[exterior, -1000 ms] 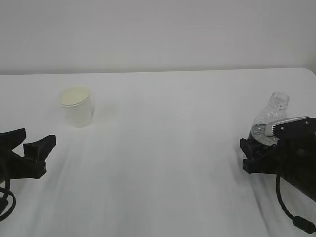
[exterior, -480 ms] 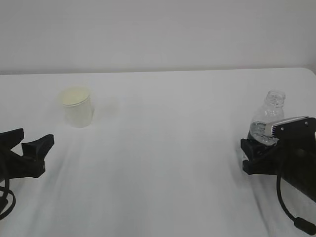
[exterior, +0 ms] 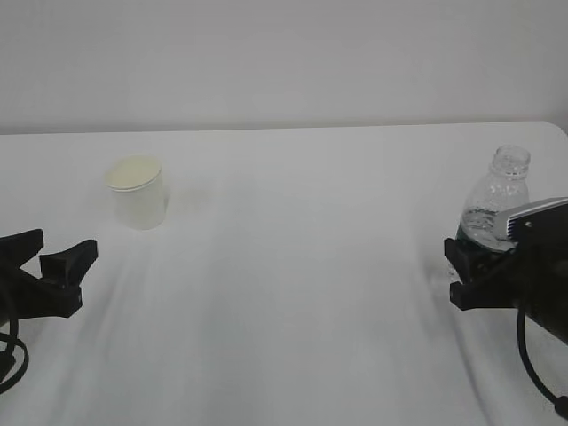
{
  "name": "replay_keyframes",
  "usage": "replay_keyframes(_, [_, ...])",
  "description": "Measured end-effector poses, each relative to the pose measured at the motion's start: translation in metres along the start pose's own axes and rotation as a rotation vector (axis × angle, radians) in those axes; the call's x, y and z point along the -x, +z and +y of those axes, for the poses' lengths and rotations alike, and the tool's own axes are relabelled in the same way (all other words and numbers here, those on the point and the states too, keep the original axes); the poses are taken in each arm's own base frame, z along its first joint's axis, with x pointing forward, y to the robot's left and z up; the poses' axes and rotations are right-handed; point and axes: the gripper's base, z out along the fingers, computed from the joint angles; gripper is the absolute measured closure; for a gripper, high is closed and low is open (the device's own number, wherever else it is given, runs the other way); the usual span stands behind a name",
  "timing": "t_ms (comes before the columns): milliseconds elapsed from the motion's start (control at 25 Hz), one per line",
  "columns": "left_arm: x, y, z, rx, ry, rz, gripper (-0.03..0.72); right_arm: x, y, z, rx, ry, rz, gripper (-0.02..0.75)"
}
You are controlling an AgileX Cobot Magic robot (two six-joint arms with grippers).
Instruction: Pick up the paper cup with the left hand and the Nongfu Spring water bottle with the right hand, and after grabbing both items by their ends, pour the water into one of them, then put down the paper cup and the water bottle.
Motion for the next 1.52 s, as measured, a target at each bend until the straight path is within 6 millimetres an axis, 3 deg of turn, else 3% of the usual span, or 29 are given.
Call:
replay_keyframes(320, [-0.003,0.004,0.0,0.001,0.001,0.015,0.165,0.01,-0.012,0.0,-0.005,-0.004,-0.036,0.314])
replay_keyframes(640, [-0.007,0.022,-0.002,-0.015,0.009,0.029,0.165,0.014,-0.024,0.001,-0.008,-0.007,-0.054,0.315])
replay_keyframes(1160, [-0.009,0.055,-0.003,-0.005,0.004,0.014,0.165,0.014,-0.025,0.001,-0.003,-0.013,-0.055,0.316])
replay_keyframes(1520, [-0.027,0.08,-0.002,0.011,0.0,0.054,0.165,0.014,-0.025,0.002,0.01,-0.021,-0.056,0.316])
